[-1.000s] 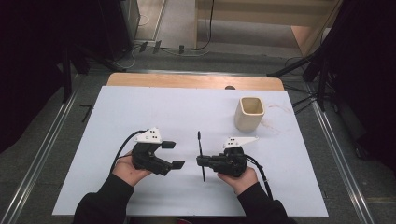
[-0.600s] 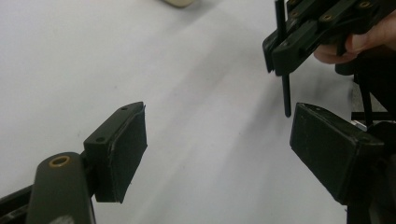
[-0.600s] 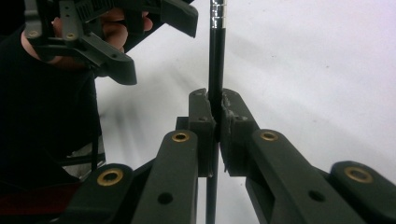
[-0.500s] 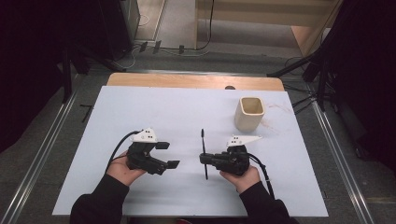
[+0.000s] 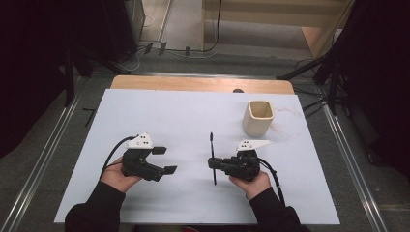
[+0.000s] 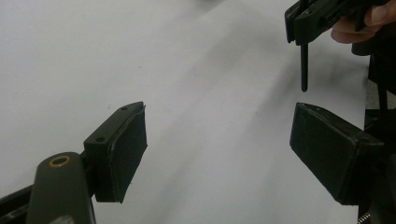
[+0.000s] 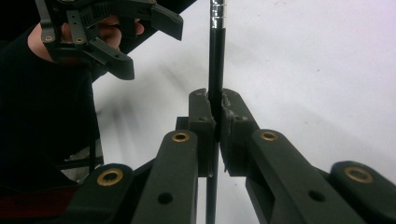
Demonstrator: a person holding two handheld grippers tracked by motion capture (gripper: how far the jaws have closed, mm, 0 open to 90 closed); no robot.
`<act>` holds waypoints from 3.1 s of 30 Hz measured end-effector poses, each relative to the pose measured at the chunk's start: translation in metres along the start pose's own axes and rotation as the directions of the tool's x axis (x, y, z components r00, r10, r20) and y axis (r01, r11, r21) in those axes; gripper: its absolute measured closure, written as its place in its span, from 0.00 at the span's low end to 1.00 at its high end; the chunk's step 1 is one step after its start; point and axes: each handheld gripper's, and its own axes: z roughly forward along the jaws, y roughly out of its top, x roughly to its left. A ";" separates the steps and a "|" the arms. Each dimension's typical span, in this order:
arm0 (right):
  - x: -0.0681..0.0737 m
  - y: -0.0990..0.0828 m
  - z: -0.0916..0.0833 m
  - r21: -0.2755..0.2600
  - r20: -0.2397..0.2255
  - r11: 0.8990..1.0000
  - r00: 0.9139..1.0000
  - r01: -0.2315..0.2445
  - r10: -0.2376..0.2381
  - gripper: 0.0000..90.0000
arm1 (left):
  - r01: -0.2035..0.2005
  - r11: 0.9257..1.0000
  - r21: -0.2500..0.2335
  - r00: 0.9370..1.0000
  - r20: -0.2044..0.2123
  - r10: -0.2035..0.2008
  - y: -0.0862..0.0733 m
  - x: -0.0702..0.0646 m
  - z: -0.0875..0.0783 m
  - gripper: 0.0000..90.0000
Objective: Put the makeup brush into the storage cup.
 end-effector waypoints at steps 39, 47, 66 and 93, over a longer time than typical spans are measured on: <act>-0.011 0.007 -0.032 -0.043 0.103 0.999 0.995 0.010 -0.006 0.95 | 0.015 1.000 -0.003 0.999 -0.052 -0.015 -0.015 0.012 -0.019 0.21; -0.019 0.008 -0.043 -0.051 0.144 0.999 0.990 -0.002 0.010 0.95 | 0.016 1.000 -0.003 0.999 -0.051 -0.016 -0.014 0.011 -0.019 0.21; -0.029 0.007 -0.074 -0.093 0.224 0.996 0.974 -0.009 0.030 0.95 | 0.022 1.000 -0.012 0.998 -0.051 -0.023 -0.015 0.013 -0.021 0.21; -0.047 0.008 -0.091 -0.107 0.267 0.994 0.961 -0.038 0.066 0.95 | 0.023 1.000 -0.016 0.998 -0.051 -0.024 -0.015 0.014 -0.022 0.21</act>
